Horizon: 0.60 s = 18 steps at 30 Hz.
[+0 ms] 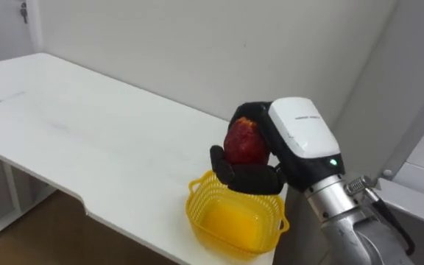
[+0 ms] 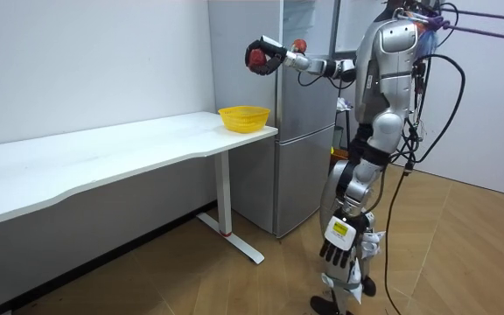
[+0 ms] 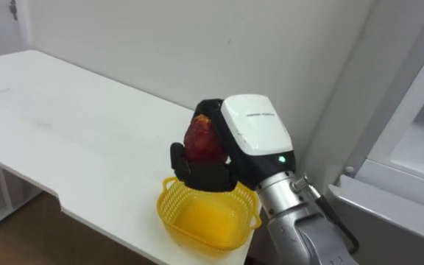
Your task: Retrieve from the upper fridge
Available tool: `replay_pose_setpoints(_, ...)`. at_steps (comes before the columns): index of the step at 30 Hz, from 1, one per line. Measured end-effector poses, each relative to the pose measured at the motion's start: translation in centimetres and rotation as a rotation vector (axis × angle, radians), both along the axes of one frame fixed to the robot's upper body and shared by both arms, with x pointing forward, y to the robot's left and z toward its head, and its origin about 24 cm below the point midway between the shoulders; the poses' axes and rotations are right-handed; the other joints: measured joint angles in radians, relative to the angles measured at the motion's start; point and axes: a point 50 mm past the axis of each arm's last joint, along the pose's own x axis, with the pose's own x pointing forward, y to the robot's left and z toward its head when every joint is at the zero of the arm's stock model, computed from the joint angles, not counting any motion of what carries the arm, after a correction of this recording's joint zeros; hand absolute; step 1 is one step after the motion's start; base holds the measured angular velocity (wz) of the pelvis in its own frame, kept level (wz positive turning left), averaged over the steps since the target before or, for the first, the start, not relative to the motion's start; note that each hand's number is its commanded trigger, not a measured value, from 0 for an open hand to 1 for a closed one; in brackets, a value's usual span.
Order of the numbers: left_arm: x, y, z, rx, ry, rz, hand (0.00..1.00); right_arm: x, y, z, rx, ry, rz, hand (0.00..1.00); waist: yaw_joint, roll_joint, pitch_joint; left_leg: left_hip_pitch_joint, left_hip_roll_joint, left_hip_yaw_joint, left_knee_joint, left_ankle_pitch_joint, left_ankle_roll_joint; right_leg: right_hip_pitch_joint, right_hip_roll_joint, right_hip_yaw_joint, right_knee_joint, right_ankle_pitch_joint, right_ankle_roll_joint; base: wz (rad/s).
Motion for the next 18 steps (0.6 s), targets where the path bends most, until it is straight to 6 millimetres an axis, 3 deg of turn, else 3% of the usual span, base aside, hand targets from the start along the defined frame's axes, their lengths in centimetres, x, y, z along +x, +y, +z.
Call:
replay_pose_setpoints(8,-0.3,0.0,0.0,-0.012,0.016,0.002,0.0,0.7,-0.8,-1.5,-0.017,0.065,-0.047,1.0,0.004,0.003,0.0026,-0.001,-0.002,-0.003,0.0,0.0,0.0,0.0,-0.001,-0.001,0.0,0.0,0.001,0.0)
replay_pose_setpoints(13,0.0,0.0,0.0,-0.006,0.012,0.003,0.0,1.4,-2.0,-3.9,-0.043,0.166,-0.118,1.0,0.026,0.009,0.0065,-0.011,-0.002,-0.002,0.0,0.0,0.0,-0.005,-0.002,0.0,0.001,-0.002,0.003,0.03)
replay_pose_setpoints(18,-0.4,0.1,0.0,0.01,0.027,0.014,0.0,1.7,-2.8,-5.0,-0.063,0.213,-0.166,1.0,0.031,0.013,0.0085,-0.031,-0.003,-0.002,0.019,0.0,0.0,-0.017,-0.003,-0.002,0.001,-0.002,0.004,0.02)
